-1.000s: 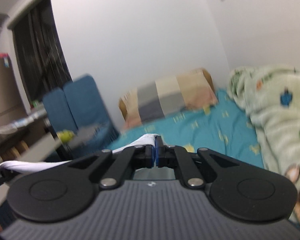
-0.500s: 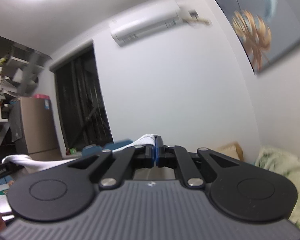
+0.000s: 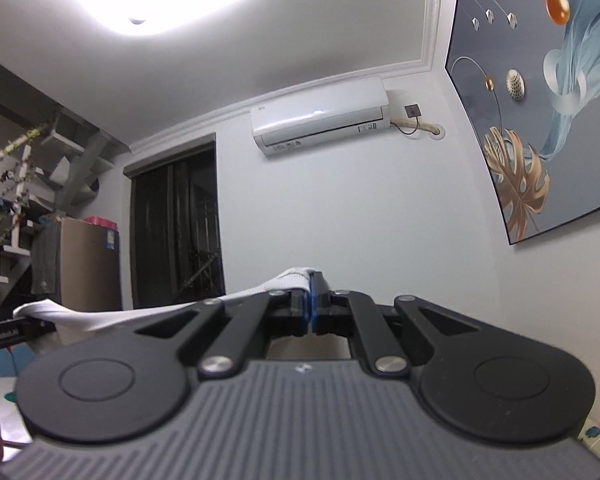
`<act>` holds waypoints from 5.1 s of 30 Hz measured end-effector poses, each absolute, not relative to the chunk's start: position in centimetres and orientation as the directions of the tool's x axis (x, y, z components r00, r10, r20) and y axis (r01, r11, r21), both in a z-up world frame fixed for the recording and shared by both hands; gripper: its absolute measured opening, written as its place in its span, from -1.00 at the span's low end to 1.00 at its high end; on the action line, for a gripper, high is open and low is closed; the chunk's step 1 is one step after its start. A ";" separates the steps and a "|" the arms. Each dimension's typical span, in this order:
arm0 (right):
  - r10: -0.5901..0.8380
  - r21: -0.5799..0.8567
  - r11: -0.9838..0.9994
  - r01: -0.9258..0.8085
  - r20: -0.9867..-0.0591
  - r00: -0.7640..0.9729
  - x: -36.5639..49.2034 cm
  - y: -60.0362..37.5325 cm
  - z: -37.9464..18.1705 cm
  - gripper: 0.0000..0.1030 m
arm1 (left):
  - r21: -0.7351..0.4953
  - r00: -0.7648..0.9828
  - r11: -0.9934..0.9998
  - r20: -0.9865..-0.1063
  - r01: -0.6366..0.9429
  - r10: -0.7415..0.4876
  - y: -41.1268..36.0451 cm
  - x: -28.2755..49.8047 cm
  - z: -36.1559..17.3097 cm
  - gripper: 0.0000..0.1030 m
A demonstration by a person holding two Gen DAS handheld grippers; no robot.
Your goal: Fold clothes
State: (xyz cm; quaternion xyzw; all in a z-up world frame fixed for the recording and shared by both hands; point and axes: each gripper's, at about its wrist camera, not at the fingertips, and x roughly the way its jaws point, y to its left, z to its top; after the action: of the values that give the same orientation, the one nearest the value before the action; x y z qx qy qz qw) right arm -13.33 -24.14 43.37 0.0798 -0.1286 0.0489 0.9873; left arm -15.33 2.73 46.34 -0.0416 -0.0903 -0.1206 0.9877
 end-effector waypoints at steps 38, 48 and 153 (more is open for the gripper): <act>0.098 0.251 0.964 0.083 -0.631 0.770 51.4 -31.0 -11.8 -0.88 | -0.164 0.751 0.976 -0.625 0.141 -0.214 -3.1 60.7 -19.3 -0.60; 0.226 0.354 0.935 0.032 -0.661 0.716 52.9 -32.0 -13.5 -0.04 | -0.231 0.709 0.950 -0.634 0.208 -0.309 -2.1 59.4 -17.4 0.78; 0.067 0.304 0.947 0.103 -0.500 0.863 12.5 -23.3 -4.9 0.53 | -0.403 0.759 0.903 -0.632 -0.150 -0.155 11.9 19.3 -11.8 0.73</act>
State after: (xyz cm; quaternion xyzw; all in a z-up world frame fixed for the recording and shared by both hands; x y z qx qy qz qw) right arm 12.51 -23.26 -4.91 0.1624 0.2612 -0.0096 0.9515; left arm 19.30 11.85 -11.77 -0.2202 0.3470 -0.0014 0.9117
